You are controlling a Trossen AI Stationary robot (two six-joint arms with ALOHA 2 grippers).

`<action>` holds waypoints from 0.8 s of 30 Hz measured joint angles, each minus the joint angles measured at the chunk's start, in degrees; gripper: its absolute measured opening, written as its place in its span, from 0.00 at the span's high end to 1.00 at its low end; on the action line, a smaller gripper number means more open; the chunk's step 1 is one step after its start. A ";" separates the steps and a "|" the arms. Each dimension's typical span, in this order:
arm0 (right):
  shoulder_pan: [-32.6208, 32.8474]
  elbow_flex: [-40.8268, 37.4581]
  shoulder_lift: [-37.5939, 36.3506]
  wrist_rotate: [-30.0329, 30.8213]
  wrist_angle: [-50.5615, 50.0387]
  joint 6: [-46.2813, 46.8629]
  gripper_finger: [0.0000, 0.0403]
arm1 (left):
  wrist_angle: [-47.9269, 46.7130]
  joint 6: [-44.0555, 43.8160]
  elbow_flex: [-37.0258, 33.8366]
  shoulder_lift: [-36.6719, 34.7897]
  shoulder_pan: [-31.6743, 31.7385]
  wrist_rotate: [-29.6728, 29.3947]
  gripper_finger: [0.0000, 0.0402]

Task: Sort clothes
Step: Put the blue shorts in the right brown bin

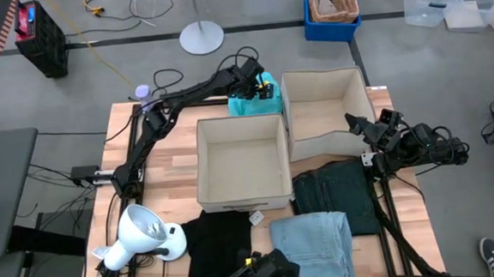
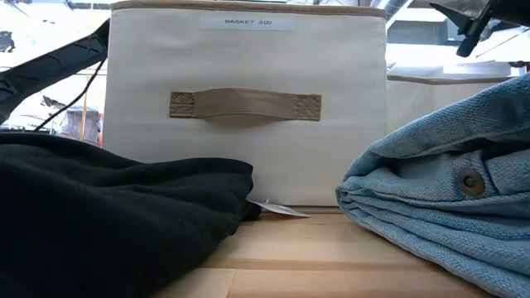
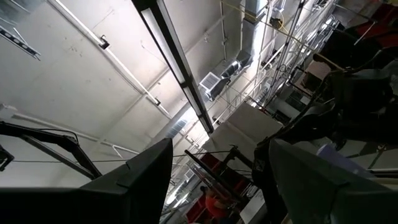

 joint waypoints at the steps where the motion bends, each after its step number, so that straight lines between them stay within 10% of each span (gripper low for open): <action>1: 0.00 0.00 0.00 0.01 0.00 0.00 0.29 | -0.20 0.21 -0.03 0.20 0.05 0.04 0.39; 15: -0.04 0.00 0.00 1.69 0.15 0.20 0.29 | -1.30 -1.31 -0.09 6.44 -0.27 4.90 0.44; 24: -0.37 0.00 0.00 1.69 0.04 0.20 0.29 | -3.04 2.00 0.67 6.26 0.09 7.59 0.96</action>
